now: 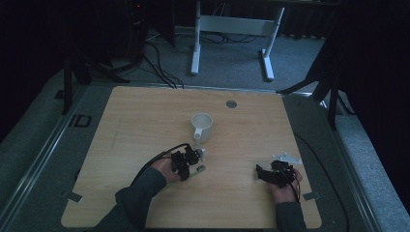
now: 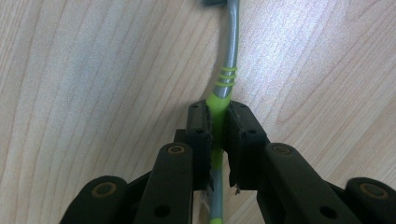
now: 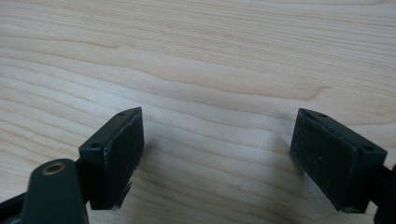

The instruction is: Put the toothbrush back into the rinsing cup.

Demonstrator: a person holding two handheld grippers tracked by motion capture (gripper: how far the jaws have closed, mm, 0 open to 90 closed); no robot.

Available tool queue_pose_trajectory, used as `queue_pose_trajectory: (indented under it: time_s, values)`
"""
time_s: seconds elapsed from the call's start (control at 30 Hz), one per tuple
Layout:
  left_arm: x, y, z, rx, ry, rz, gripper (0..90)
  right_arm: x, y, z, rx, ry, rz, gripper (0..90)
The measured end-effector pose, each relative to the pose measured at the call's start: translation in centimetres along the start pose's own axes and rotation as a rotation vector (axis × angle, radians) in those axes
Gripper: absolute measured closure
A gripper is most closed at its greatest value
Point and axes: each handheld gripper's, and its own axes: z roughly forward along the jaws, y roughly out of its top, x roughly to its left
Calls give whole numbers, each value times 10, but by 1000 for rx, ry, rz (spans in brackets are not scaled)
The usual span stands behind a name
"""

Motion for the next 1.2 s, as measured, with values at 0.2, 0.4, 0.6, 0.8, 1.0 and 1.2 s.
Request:
queue_pose_trajectory:
  time_s: [0.2,0.4,0.6,0.8,1.0,1.2]
  values:
    - [0,0,0,0,8,5,807,0,0,0,0,0,0,172]
    - [1,-2,-1,-7,5,-4,810,0,0,0,0,0,0,172]
    - [2,-5,-6,-35,-5,-17,812,0,0,0,0,0,1,172]
    - [4,-7,-12,-66,-16,-34,812,0,0,0,0,0,1,172]
    - [5,-9,-16,-93,-18,-47,813,0,0,0,0,0,1,172]
    - [7,-11,-21,-117,-19,-54,814,0,0,0,0,0,1,171]
